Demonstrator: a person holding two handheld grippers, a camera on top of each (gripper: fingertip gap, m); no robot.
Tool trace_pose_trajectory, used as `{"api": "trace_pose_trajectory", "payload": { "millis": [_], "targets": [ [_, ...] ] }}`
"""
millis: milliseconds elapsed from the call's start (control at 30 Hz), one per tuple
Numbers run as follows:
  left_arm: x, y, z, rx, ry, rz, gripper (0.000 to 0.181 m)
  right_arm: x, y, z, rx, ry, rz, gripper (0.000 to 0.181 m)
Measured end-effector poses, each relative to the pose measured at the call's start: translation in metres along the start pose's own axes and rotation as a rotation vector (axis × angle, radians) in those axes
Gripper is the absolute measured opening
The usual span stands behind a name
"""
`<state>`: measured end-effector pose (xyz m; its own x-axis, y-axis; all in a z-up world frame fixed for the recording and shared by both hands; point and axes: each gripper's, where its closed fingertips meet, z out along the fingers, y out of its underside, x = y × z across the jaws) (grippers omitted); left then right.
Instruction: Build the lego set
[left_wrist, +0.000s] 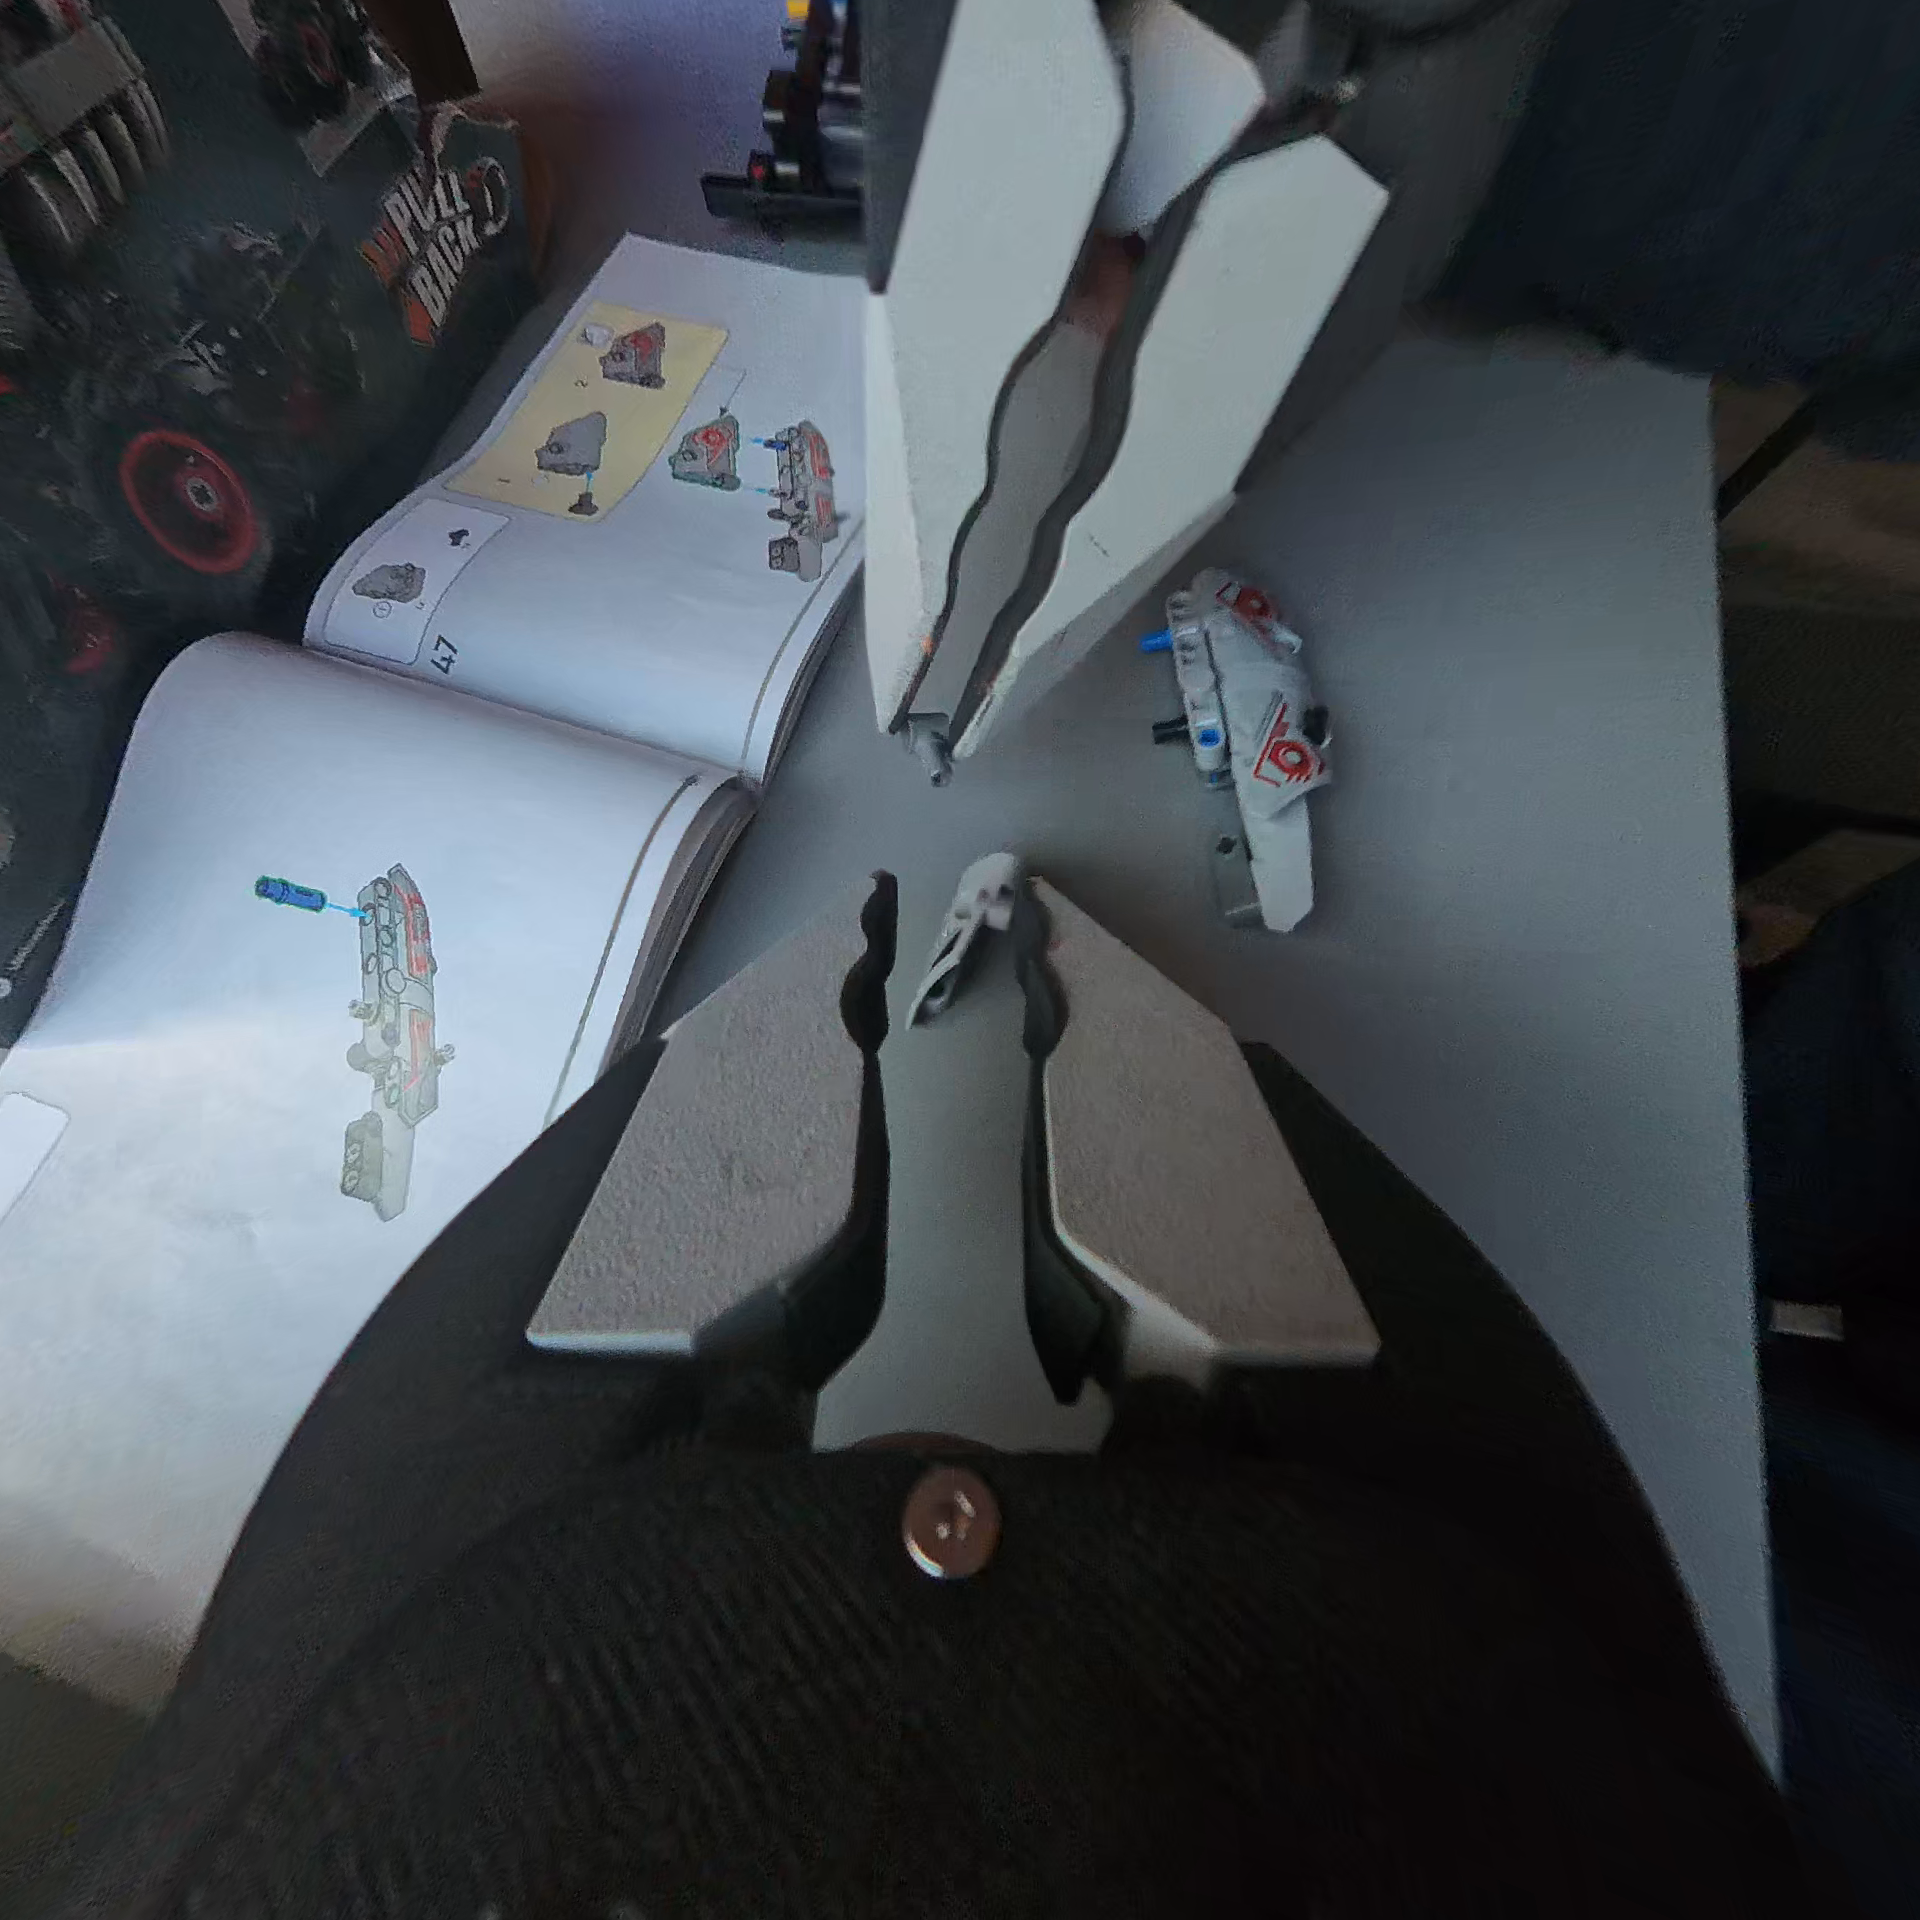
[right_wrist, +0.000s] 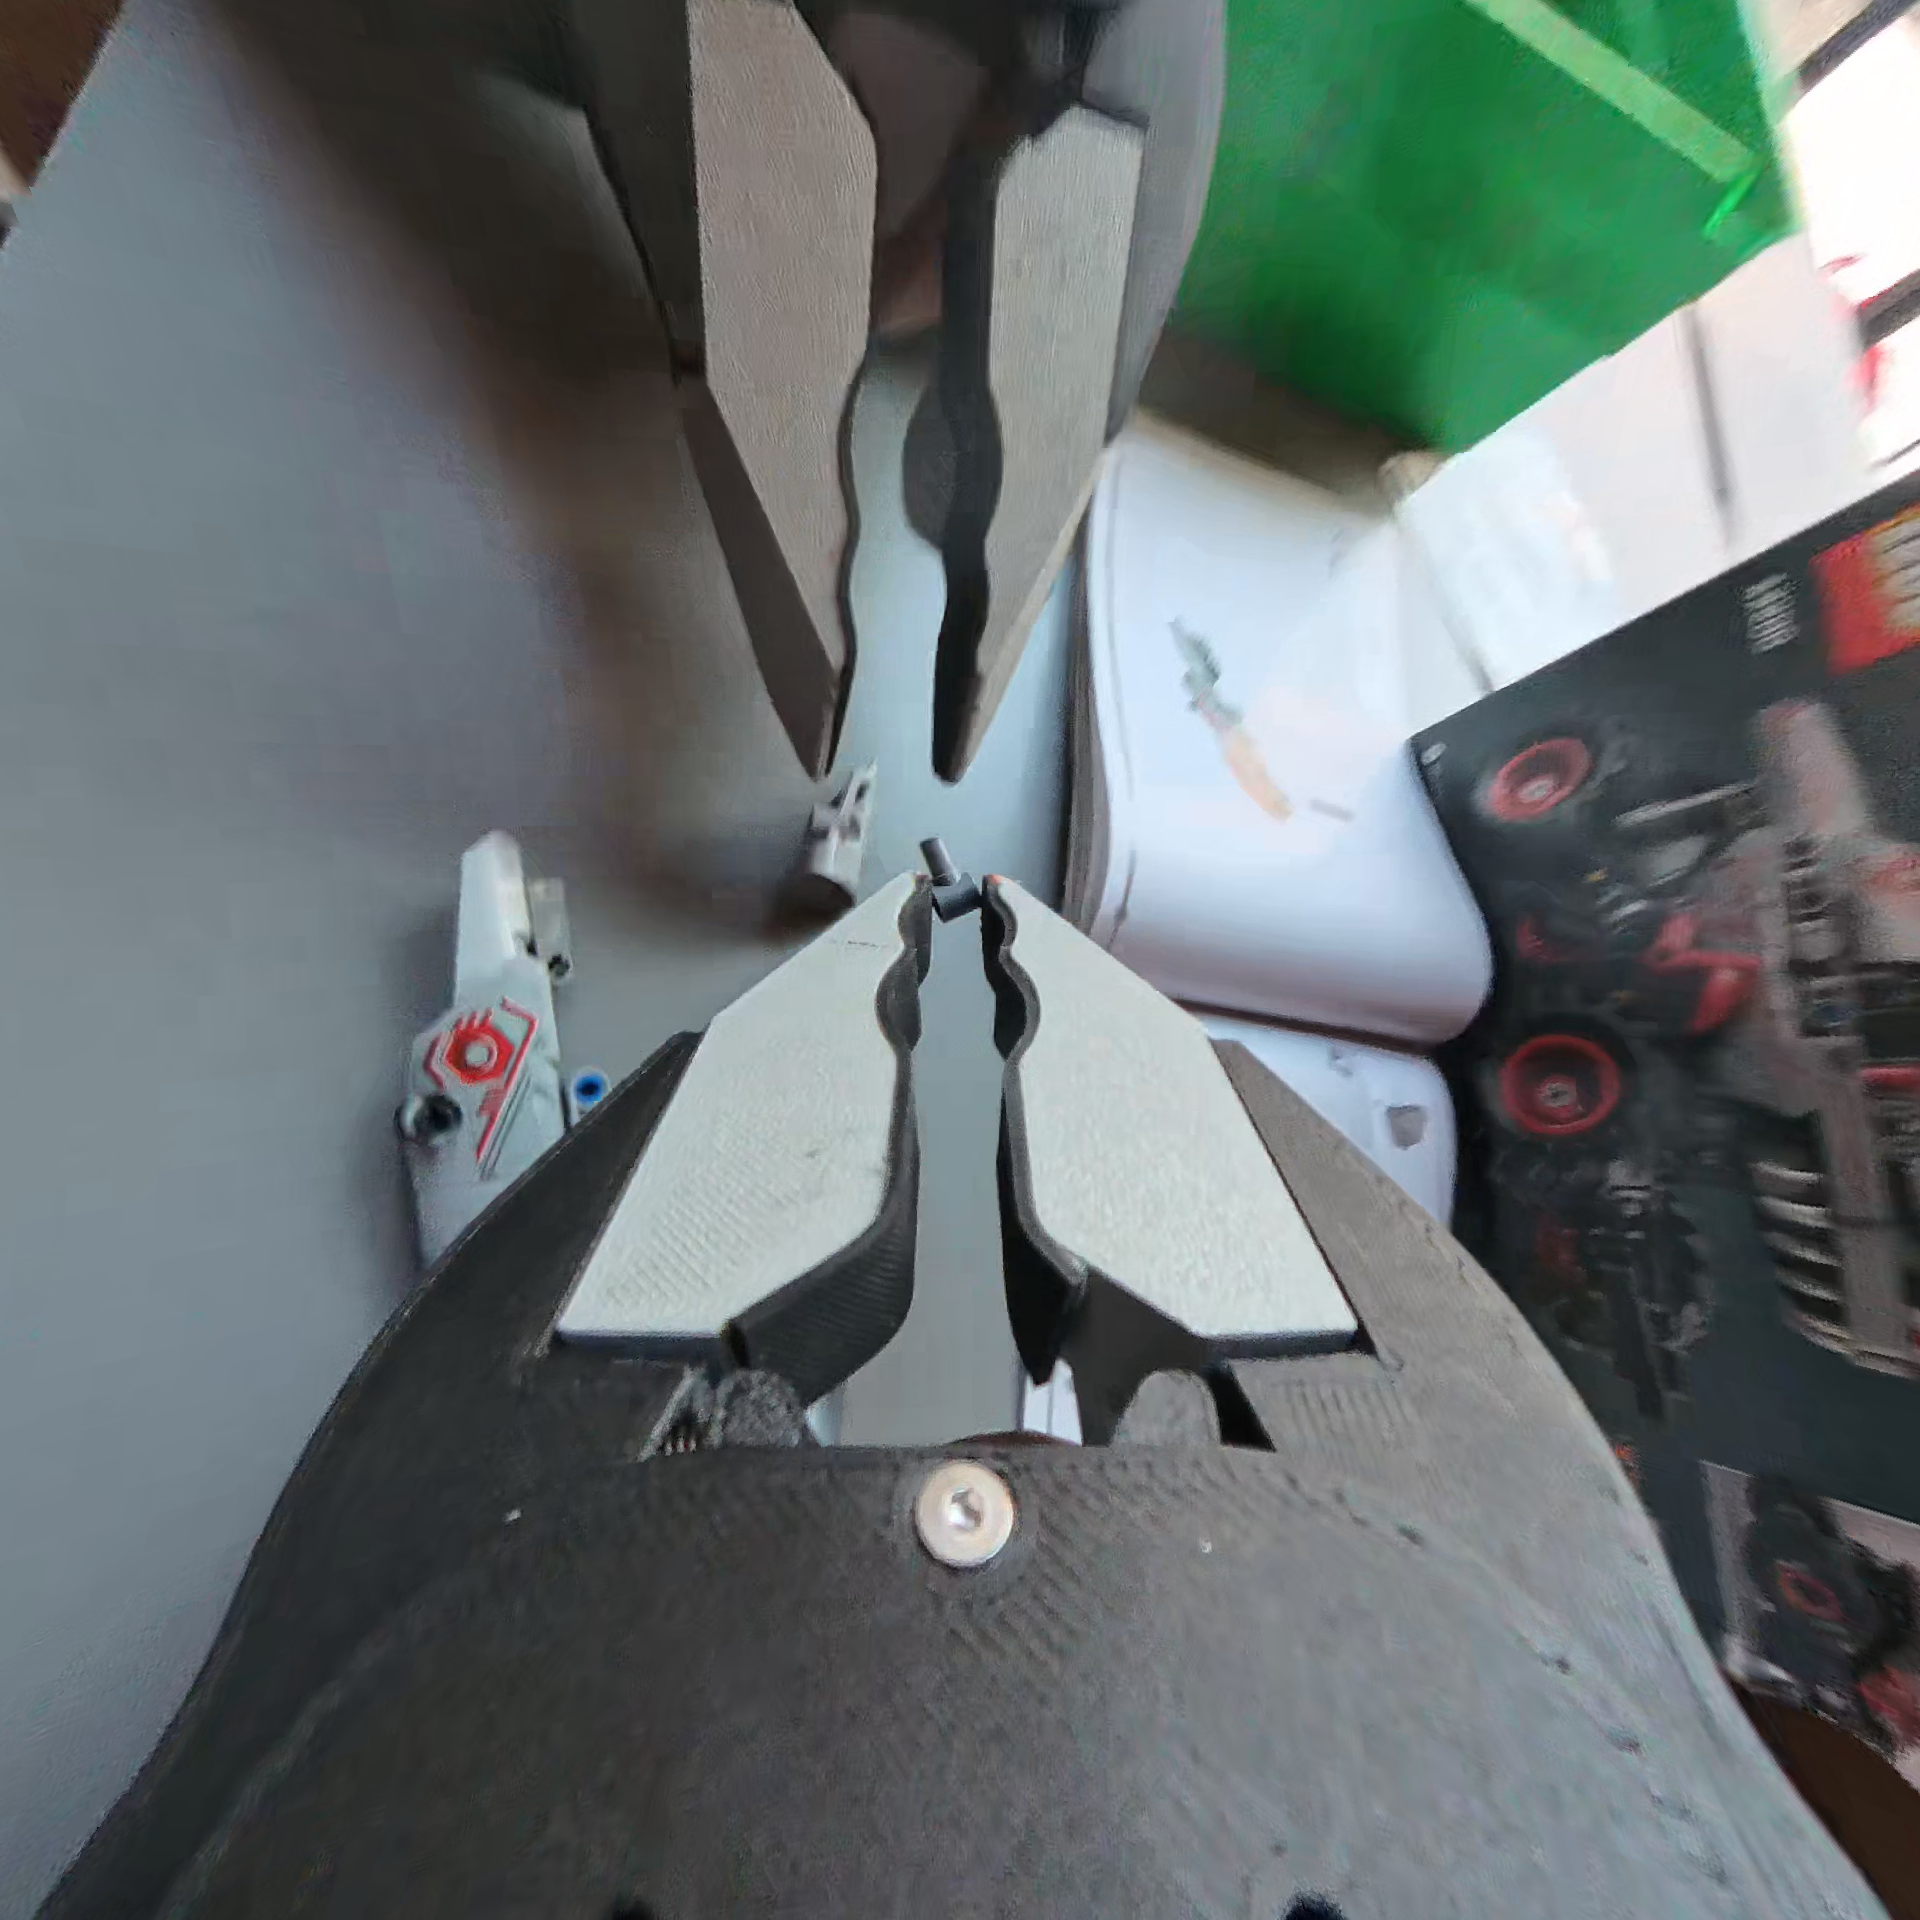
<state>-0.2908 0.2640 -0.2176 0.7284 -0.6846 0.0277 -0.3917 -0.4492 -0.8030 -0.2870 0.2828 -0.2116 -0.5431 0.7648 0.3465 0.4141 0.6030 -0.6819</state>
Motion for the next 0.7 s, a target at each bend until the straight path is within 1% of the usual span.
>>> {"api": "trace_pose_trajectory", "payload": {
  "millis": [33,133,300,367,433,567,633,700],
  "targets": [
    [0.002,-0.003,-0.001,0.018,0.026,-0.031,0.019,0.002,-0.007,-0.002,0.019,0.052,-0.021,0.006],
    [0.001,-0.009,-0.006,0.066,0.077,-0.119,0.019,0.004,-0.015,-0.006,0.004,0.178,-0.114,0.006],
    [0.007,-0.013,-0.007,0.092,0.171,-0.207,0.02,-0.002,-0.026,-0.007,-0.004,0.3,-0.217,0.006],
    [0.015,-0.018,-0.008,0.122,0.239,-0.25,0.021,-0.004,-0.026,-0.007,-0.026,0.331,-0.26,0.006],
    [0.017,-0.022,-0.01,0.143,0.277,-0.281,0.02,-0.007,-0.026,-0.004,-0.05,0.352,-0.292,0.006],
    [0.013,-0.019,-0.009,0.133,0.253,-0.275,0.005,-0.012,-0.024,-0.002,-0.071,0.363,-0.318,0.006],
    [0.013,-0.019,-0.008,0.131,0.254,-0.276,0.005,-0.013,-0.024,-0.001,-0.07,0.366,-0.322,0.006],
    [0.015,-0.018,-0.007,0.123,0.268,-0.286,0.008,-0.013,-0.025,-0.002,-0.066,0.367,-0.317,0.006]
  ]
}}
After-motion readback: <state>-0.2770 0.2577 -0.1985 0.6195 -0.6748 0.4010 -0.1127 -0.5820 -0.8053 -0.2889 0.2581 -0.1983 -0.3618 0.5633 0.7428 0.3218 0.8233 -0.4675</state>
